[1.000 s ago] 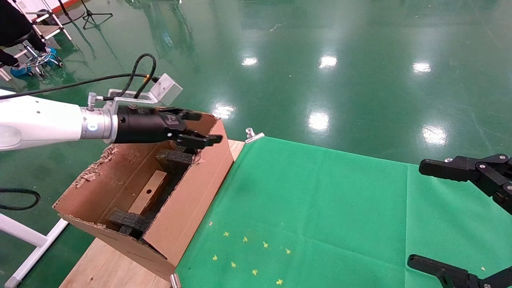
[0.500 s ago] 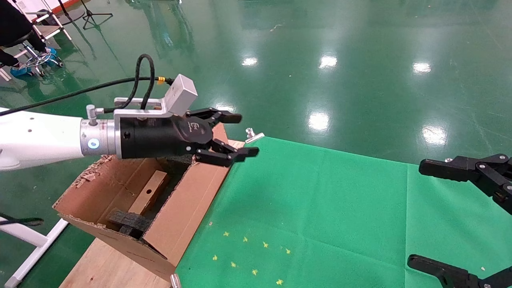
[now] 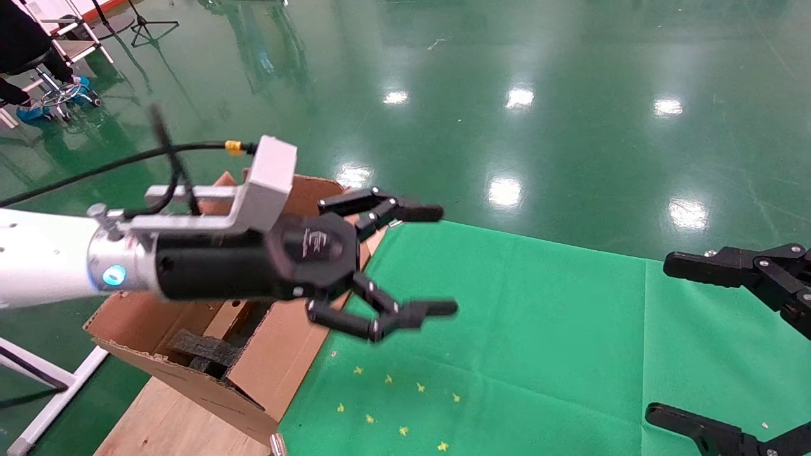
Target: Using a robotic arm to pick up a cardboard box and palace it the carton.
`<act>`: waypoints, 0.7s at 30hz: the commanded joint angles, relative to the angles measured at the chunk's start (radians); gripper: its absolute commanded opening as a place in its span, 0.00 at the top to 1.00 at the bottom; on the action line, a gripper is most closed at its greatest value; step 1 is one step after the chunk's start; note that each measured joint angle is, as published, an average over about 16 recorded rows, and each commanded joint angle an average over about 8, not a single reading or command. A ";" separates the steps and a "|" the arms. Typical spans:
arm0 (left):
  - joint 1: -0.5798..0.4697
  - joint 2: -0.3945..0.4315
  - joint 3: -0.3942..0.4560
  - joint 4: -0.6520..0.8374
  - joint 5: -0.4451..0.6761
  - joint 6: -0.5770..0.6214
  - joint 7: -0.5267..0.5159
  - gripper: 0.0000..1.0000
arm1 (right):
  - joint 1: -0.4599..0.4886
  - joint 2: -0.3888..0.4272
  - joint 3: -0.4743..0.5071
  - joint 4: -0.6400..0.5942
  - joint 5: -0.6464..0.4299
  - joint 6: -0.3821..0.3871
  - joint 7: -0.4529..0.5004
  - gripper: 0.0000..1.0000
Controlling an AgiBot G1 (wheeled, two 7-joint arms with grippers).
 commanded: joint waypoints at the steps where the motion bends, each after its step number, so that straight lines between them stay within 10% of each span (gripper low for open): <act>1: 0.028 -0.007 -0.013 -0.038 -0.047 0.015 0.012 0.00 | 0.000 0.000 0.000 0.000 0.000 0.000 0.000 0.00; 21: 0.087 -0.020 -0.041 -0.118 -0.147 0.046 0.034 0.00 | 0.000 0.000 0.000 0.000 0.001 0.001 0.000 0.00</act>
